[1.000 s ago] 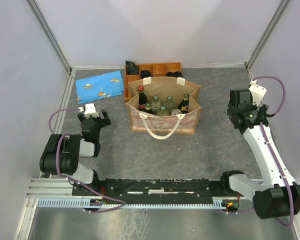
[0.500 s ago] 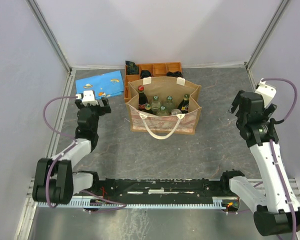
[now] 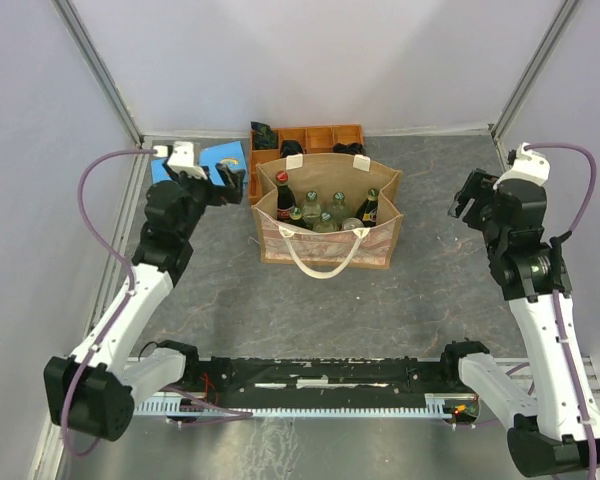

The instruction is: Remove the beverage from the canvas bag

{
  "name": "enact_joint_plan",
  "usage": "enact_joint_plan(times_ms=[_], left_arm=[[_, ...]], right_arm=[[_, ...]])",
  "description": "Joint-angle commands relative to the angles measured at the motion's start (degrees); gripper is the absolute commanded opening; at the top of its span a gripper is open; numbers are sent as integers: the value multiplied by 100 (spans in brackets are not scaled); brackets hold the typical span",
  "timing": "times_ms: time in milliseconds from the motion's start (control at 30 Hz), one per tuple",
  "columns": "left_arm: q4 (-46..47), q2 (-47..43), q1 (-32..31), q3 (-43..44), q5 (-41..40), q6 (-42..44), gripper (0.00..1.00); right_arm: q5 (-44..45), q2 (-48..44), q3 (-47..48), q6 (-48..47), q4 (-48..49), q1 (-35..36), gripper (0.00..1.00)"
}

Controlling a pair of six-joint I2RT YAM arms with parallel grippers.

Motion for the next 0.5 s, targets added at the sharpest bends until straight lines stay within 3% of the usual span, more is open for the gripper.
enact_joint_plan(times_ms=[0, 167, 333, 433, 467], left_arm=[[-857, -473, -855, 93, -482, 441, 99], [-1049, -967, -1478, -183, -470, 328, 99], [-1102, -1476, -1628, -382, -421, 88, 100], [-1213, -1710, -1631, -374, -344, 84, 92], [-1269, -1786, -1629, -358, -288, 52, 82]], right_arm=[[-1121, -383, 288, -77, 250, 58, 76], [-2257, -491, 494, -146, 227, 77, 64], [-2833, -351, 498, -29, 319, 191, 48], [-2899, -219, 449, -17, 386, 343, 37], [-2919, -150, 466, -23, 401, 445, 34]])
